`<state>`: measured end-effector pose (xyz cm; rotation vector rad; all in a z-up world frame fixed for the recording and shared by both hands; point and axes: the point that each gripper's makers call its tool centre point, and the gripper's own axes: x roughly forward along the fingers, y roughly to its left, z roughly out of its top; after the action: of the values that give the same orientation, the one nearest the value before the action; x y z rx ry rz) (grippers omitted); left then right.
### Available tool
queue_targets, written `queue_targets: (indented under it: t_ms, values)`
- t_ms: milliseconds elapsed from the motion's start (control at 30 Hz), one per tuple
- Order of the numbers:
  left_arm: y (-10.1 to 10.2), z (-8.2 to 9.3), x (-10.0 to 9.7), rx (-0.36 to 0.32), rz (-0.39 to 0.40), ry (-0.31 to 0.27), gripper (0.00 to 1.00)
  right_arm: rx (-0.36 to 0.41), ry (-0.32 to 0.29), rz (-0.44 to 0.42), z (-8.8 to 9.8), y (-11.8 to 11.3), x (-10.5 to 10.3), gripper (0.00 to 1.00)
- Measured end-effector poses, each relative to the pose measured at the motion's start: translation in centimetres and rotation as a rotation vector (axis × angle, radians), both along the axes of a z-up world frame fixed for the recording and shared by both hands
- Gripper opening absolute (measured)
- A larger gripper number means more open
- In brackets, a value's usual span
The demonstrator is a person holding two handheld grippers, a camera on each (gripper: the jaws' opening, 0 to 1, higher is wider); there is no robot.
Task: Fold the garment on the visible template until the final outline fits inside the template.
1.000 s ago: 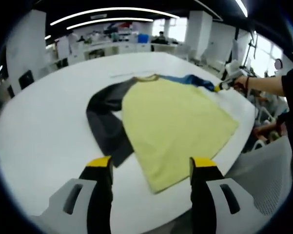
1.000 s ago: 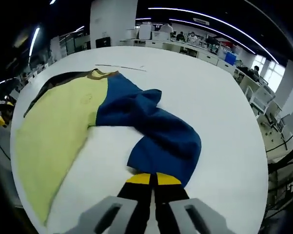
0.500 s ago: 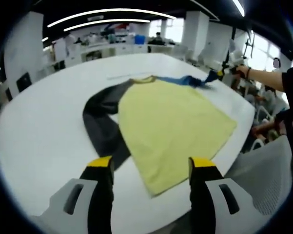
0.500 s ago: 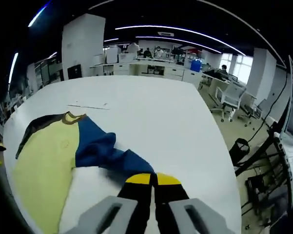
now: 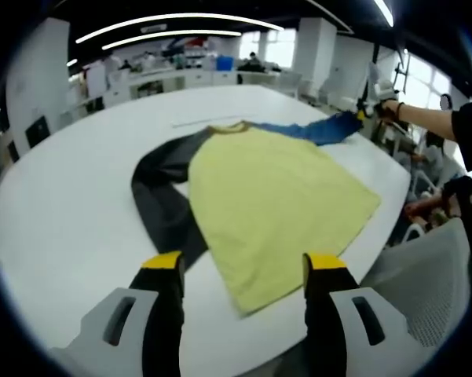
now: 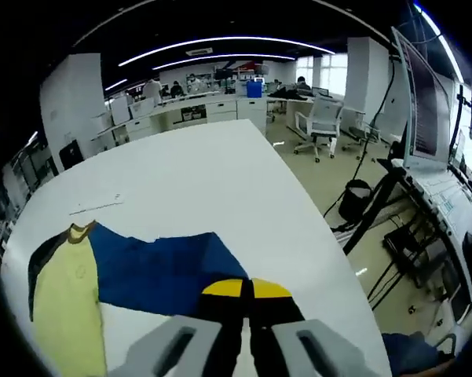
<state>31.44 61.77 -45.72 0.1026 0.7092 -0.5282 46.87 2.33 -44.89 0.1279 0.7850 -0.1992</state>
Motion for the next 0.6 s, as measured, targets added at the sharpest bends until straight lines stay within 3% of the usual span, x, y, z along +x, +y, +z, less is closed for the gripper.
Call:
queue_targets:
  t_ms: [200, 433, 500, 600]
  values:
    - [0.0, -0.2, -0.1, 0.003, -0.001, 0.008, 0.57, 0.035, 0.051, -0.032, -2.9, -1.9, 0.2, 0.0]
    - [-0.1, -0.2, -0.1, 0.005, -0.004, 0.009, 0.57, 0.055, 0.084, -0.046, -4.7, -2.9, 0.6, 0.0]
    - [-0.1, -0.2, -0.1, 0.005, -0.005, 0.01, 0.57, 0.057, 0.084, -0.049, -4.1, -0.2, -1.4, 0.0]
    - [-0.1, -0.2, -0.1, 0.004, -0.005, 0.01, 0.57, 0.062, 0.089, -0.04, -3.4, 1.7, -2.5, 0.0]
